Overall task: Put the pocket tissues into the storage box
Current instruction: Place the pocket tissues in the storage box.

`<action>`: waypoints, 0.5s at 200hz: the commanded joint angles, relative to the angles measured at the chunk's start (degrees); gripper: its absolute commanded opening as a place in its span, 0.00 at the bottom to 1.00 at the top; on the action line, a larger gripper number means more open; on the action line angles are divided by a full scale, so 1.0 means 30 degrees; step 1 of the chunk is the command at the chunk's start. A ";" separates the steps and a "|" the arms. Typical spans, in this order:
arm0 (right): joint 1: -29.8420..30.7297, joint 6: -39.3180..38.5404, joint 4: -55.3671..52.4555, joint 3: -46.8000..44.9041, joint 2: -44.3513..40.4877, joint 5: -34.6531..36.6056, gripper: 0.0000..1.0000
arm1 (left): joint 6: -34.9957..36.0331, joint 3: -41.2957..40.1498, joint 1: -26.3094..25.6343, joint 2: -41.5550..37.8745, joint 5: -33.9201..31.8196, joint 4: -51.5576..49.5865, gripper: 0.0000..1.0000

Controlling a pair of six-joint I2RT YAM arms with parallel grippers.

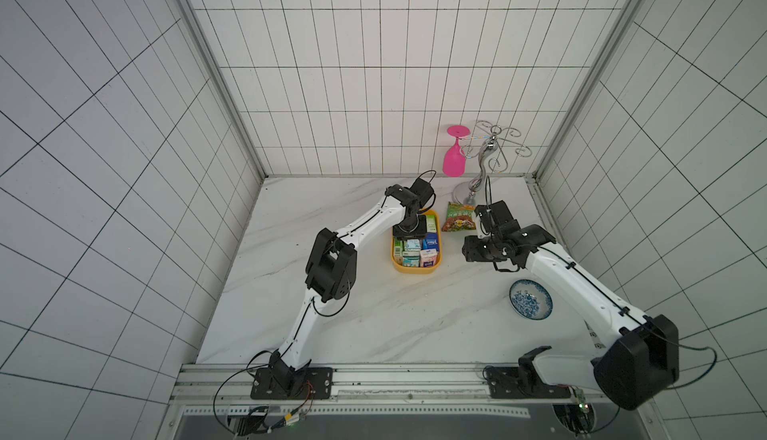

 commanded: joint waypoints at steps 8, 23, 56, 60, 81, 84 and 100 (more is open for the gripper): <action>-0.0387 -0.0610 -0.0215 -0.0440 -0.0042 0.1789 0.56 | 0.0586 0.0938 -0.0060 -0.0223 -0.0491 -0.0404 0.75; -0.0854 -0.1155 0.0645 -0.0562 0.0068 0.2598 0.58 | 0.0613 0.1356 -0.0010 -0.0636 -0.1016 -0.0643 0.96; -0.2641 -0.3499 0.5701 -0.2101 0.0603 0.4548 0.59 | 0.0757 0.1815 0.0666 -0.2702 -0.1777 -0.0359 0.97; -0.2884 -0.3812 0.6583 -0.2471 0.0656 0.4854 0.59 | 0.0846 0.1742 0.0826 -0.3068 -0.1885 -0.0247 0.97; -0.4463 -0.5214 1.1078 -0.4278 0.1297 0.5628 0.58 | 0.1894 -0.0094 0.1867 -0.5626 -0.2875 0.1255 0.98; -0.4722 -0.5300 1.1607 -0.4466 0.1380 0.5645 0.58 | 0.2128 -0.0624 0.2056 -0.6027 -0.3031 0.1616 0.98; -0.5857 -0.6024 1.4103 -0.5356 0.1873 0.5180 0.58 | 0.3339 -0.4134 0.3590 -0.8609 -0.3150 0.4001 0.98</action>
